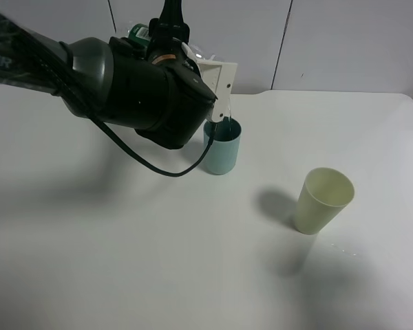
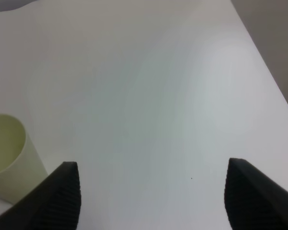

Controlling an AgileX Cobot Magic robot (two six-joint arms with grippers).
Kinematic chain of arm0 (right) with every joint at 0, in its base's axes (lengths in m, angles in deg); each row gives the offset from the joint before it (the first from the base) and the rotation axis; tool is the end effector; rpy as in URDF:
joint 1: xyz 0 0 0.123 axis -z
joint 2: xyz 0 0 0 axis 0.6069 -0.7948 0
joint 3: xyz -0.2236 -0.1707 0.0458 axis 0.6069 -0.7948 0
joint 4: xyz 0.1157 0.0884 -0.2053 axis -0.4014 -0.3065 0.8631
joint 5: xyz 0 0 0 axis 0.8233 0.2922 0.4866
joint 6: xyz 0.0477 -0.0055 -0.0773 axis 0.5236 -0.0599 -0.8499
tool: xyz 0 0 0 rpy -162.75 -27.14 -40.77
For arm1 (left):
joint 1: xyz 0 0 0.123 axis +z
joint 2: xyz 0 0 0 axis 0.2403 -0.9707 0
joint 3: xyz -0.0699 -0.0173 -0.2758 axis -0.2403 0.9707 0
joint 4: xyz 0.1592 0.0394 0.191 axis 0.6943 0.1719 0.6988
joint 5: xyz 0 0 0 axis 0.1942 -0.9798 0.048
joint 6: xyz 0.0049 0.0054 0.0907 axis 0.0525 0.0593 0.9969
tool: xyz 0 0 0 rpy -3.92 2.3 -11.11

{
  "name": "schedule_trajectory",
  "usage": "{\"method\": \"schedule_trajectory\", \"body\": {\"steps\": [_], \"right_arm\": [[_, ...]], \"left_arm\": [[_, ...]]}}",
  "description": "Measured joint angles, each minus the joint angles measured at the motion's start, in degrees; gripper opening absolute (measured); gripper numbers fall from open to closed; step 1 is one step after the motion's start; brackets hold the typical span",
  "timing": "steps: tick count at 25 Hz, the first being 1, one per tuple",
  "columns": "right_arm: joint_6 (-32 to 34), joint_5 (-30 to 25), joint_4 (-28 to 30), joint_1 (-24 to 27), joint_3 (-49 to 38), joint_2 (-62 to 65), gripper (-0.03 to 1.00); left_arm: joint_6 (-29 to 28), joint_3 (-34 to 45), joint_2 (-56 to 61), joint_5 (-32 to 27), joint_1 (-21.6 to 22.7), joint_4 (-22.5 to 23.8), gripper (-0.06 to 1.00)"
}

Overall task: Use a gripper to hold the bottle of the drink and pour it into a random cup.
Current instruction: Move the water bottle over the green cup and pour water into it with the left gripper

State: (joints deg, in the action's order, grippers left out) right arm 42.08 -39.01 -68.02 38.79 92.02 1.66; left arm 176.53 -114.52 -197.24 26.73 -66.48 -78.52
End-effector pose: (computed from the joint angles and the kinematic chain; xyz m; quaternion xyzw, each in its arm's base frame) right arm -0.0066 -0.0088 0.2778 0.0482 0.8512 -0.0415 0.5210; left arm 0.3060 -0.2616 0.2148 0.5158 0.5460 0.5684 0.3358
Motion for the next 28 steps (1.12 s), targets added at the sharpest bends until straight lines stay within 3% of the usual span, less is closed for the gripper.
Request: {"method": "schedule_trajectory", "body": {"steps": [28], "right_arm": [[0.0, 0.0, 0.0, 0.0, 0.0, 0.0, 0.63]], "left_arm": [[2.4, 0.0, 0.0, 0.0, 0.5, 0.0, 0.54]]}}
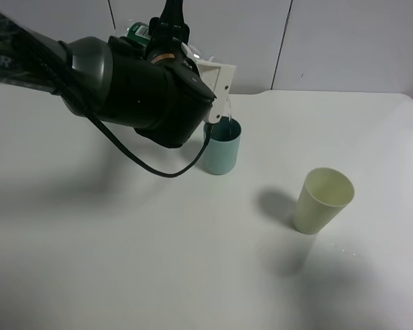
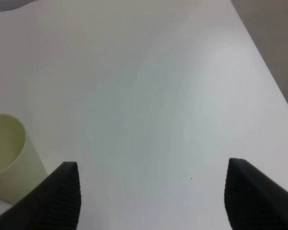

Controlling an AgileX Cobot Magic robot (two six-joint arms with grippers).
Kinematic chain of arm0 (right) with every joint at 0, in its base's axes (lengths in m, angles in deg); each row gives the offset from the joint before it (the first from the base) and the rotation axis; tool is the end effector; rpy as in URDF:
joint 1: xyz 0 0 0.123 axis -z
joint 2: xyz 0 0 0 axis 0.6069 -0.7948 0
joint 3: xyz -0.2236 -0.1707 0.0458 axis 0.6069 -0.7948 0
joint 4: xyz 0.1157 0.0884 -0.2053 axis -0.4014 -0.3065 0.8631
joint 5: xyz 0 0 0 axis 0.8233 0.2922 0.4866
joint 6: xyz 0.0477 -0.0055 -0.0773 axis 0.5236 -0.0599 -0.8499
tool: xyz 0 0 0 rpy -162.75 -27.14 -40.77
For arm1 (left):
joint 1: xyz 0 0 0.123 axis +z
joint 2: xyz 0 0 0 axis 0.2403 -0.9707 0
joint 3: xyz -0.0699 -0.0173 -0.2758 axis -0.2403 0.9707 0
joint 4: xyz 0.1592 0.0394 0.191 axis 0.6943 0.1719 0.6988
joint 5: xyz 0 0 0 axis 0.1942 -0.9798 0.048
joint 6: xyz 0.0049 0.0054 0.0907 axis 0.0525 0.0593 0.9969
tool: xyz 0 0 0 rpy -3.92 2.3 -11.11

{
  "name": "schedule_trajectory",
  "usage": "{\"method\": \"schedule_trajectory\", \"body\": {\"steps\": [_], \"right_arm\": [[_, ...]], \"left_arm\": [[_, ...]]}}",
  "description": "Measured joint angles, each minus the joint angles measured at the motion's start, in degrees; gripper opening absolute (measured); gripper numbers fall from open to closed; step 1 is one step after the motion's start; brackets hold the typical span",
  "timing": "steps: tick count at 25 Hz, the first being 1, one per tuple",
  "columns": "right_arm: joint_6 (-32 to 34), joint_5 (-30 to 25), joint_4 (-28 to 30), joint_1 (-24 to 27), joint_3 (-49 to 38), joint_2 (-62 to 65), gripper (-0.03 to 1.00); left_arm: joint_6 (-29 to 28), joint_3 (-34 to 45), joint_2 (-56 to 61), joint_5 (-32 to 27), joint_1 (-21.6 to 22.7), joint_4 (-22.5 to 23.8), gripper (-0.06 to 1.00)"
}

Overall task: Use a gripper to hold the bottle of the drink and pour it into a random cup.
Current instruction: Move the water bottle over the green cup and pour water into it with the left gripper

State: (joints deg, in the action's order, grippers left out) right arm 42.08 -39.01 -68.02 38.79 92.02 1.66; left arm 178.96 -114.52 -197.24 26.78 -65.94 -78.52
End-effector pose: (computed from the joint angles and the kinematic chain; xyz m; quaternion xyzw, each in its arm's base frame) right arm -0.0066 -0.0088 0.2778 0.0482 0.8512 -0.0415 0.5210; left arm 0.3084 -0.2587 0.2149 0.5245 0.5374 0.5772 0.3208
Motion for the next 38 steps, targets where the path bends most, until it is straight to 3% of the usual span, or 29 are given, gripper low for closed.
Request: {"method": "schedule_trajectory", "body": {"steps": [18, 38], "right_arm": [[0.0, 0.0, 0.0, 0.0, 0.0, 0.0, 0.63], [0.0, 0.0, 0.0, 0.0, 0.0, 0.0, 0.63]], "left_arm": [[4.0, 0.0, 0.0, 0.3, 0.4, 0.5, 0.54], [4.4, 0.0, 0.0, 0.3, 0.4, 0.9, 0.54]]}}
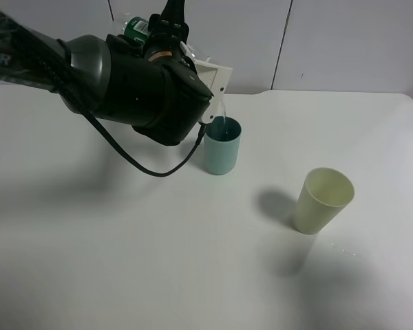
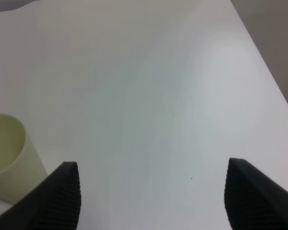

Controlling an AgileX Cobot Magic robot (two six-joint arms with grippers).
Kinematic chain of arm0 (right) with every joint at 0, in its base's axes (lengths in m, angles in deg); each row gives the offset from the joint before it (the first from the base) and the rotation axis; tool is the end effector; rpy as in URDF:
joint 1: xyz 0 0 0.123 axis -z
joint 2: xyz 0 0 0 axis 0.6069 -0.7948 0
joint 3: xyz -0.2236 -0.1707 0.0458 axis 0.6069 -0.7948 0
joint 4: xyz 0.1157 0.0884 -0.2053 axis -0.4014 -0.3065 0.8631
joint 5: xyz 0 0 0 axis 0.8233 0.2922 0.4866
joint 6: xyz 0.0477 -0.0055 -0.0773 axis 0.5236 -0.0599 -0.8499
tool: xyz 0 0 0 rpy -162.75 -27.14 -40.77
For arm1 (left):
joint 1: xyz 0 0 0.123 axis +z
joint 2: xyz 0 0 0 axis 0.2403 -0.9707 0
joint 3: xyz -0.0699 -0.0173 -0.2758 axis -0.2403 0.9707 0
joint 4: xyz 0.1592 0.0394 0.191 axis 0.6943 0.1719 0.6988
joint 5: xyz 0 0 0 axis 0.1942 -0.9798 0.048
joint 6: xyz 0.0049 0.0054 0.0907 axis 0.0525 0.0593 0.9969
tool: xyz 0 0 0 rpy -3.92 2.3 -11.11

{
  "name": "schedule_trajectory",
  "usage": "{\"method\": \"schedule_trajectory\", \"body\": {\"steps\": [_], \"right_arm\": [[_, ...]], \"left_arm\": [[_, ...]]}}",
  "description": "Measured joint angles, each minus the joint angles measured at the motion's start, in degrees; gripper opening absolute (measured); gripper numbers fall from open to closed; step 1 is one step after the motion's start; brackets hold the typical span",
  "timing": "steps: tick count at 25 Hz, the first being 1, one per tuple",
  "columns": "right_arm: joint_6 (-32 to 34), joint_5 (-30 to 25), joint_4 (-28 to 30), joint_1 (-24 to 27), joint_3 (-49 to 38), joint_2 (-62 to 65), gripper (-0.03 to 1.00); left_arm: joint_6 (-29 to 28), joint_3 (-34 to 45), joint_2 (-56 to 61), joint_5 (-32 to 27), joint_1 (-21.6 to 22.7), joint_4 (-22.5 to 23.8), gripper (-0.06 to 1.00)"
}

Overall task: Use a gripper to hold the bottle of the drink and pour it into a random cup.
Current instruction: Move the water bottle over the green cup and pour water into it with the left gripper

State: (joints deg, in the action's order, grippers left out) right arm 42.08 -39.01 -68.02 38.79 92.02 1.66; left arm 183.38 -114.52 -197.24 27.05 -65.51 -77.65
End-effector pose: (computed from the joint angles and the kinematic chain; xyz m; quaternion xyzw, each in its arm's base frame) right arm -0.0066 -0.0088 0.2778 0.0482 0.8512 -0.0415 0.5210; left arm 0.3106 -0.2568 0.2162 0.5421 0.5129 0.5949 0.2985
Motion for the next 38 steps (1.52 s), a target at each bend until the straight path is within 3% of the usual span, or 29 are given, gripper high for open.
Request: {"method": "schedule_trajectory", "body": {"steps": [38], "right_arm": [[0.0, 0.0, 0.0, 0.0, 0.0, 0.0, 0.63]], "left_arm": [[4.1, 0.0, 0.0, 0.0, 0.0, 3.7, 0.54]]}}
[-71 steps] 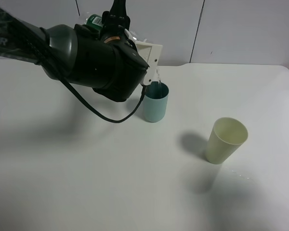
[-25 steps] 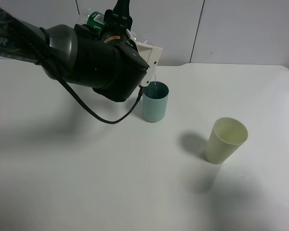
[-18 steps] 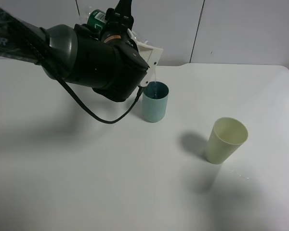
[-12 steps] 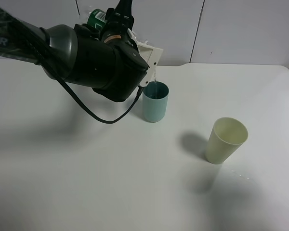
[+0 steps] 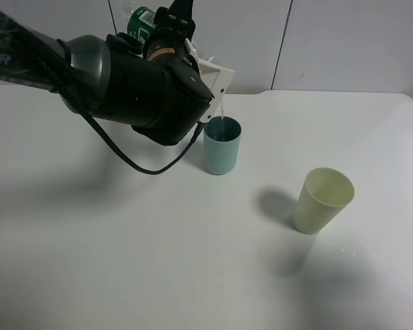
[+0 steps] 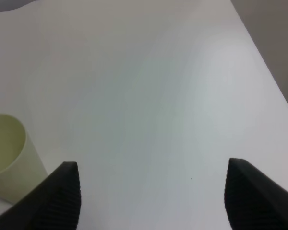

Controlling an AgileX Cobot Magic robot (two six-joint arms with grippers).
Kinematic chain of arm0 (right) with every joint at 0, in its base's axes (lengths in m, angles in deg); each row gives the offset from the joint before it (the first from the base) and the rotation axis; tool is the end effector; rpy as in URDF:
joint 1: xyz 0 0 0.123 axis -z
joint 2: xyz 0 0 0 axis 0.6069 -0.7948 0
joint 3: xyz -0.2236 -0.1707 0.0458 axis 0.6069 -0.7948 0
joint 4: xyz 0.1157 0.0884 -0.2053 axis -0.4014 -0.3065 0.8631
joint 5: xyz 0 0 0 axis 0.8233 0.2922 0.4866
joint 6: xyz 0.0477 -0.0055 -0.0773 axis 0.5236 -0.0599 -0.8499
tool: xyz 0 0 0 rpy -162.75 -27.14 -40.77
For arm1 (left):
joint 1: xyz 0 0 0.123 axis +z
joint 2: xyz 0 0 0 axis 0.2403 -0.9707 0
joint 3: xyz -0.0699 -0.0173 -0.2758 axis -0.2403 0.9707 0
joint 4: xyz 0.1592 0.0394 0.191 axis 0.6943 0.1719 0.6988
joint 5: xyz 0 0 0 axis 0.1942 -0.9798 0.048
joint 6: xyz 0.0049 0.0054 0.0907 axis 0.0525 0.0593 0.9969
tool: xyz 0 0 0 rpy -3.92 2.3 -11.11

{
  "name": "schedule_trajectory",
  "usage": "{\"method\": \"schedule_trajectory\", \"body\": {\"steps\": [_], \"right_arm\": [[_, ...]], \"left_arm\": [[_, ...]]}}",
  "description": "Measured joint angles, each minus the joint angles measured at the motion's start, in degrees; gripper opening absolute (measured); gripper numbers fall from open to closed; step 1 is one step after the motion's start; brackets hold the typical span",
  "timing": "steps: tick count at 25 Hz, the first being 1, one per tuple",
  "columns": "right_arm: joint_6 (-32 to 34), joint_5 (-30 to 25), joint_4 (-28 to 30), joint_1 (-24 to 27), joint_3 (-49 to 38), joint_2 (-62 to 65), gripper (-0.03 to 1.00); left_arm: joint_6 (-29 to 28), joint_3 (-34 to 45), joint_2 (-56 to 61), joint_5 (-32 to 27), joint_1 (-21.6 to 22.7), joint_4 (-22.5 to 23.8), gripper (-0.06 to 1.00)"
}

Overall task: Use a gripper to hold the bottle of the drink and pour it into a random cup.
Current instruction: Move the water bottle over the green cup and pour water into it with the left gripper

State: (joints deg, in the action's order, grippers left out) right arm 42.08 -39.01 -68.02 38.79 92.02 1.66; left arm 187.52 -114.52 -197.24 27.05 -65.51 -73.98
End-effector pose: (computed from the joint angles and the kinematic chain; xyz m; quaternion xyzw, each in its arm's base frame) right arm -0.0066 -0.0088 0.2778 0.0482 0.8512 -0.0415 0.5210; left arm 0.3119 -0.2600 0.2204 0.5622 0.4667 0.6182 0.2897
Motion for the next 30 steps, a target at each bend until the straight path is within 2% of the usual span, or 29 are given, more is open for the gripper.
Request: {"method": "schedule_trajectory", "body": {"steps": [24, 30], "right_arm": [[0.0, 0.0, 0.0, 0.0, 0.0, 0.0, 0.63], [0.0, 0.0, 0.0, 0.0, 0.0, 0.0, 0.63]], "left_arm": [[5.1, 0.0, 0.0, 0.0, 0.0, 2.0, 0.54], [5.3, 0.0, 0.0, 0.0, 0.0, 4.4, 0.54]]}}
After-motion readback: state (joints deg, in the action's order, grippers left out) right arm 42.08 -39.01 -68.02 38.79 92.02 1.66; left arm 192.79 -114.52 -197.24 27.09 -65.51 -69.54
